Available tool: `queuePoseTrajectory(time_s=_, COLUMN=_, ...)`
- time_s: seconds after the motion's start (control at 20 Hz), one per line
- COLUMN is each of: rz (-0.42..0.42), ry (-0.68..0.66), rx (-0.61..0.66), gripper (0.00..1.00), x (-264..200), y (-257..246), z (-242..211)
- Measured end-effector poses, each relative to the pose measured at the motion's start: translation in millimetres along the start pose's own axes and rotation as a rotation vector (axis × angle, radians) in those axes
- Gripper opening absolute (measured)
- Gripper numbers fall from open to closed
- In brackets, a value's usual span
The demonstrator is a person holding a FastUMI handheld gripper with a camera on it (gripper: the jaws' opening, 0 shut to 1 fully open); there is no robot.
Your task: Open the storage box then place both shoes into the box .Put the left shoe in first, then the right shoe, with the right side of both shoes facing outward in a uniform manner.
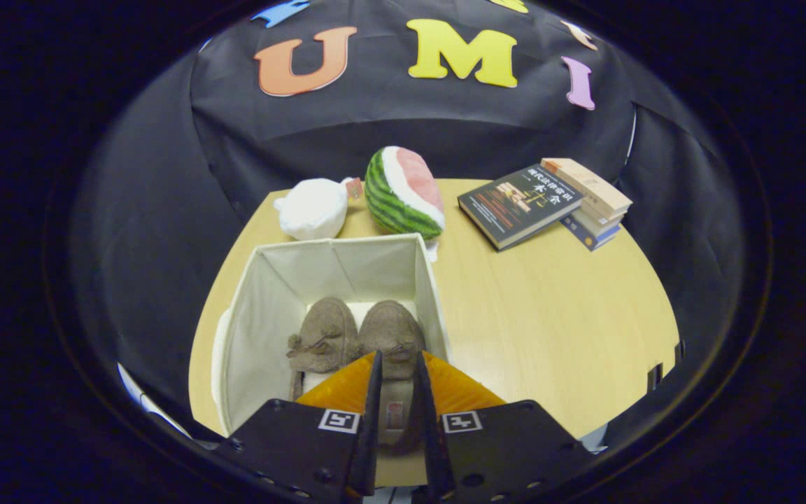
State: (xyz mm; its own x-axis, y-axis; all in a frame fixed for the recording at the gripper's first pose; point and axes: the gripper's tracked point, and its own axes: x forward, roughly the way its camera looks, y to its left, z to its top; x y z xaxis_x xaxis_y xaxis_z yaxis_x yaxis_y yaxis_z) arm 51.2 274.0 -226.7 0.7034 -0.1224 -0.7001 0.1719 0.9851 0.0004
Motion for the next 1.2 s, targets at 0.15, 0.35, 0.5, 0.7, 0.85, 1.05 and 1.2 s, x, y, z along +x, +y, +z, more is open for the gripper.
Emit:
queuePoseTrajectory(time_s=0.15, rz=0.015, ry=-0.109, rx=-0.040, gripper=0.46, x=-28.1, y=-9.2, z=24.3)
queuePoseTrajectory(time_s=0.35, rz=0.090, ry=-0.213, rx=-0.069, gripper=0.79, x=-59.7, y=-24.6, z=46.5)
queuePoseTrajectory(time_s=0.5, rz=0.100, ry=-0.274, rx=-0.053, gripper=0.98, x=-74.7, y=-59.9, z=60.8)
queuePoseTrajectory(time_s=0.7, rz=0.086, ry=-0.392, rx=-0.045, gripper=0.98, x=-99.7, y=-112.3, z=86.4)
queuePoseTrajectory(time_s=0.85, rz=0.069, ry=-0.476, rx=-0.034, gripper=0.98, x=-121.1, y=-155.6, z=97.0)
queuePoseTrajectory(time_s=1.05, rz=0.027, ry=-0.567, rx=0.020, gripper=0.98, x=-152.8, y=-208.4, z=107.2)
queuePoseTrajectory(time_s=1.2, rz=0.017, ry=-0.630, rx=0.045, gripper=0.97, x=-178.1, y=-236.0, z=110.9)
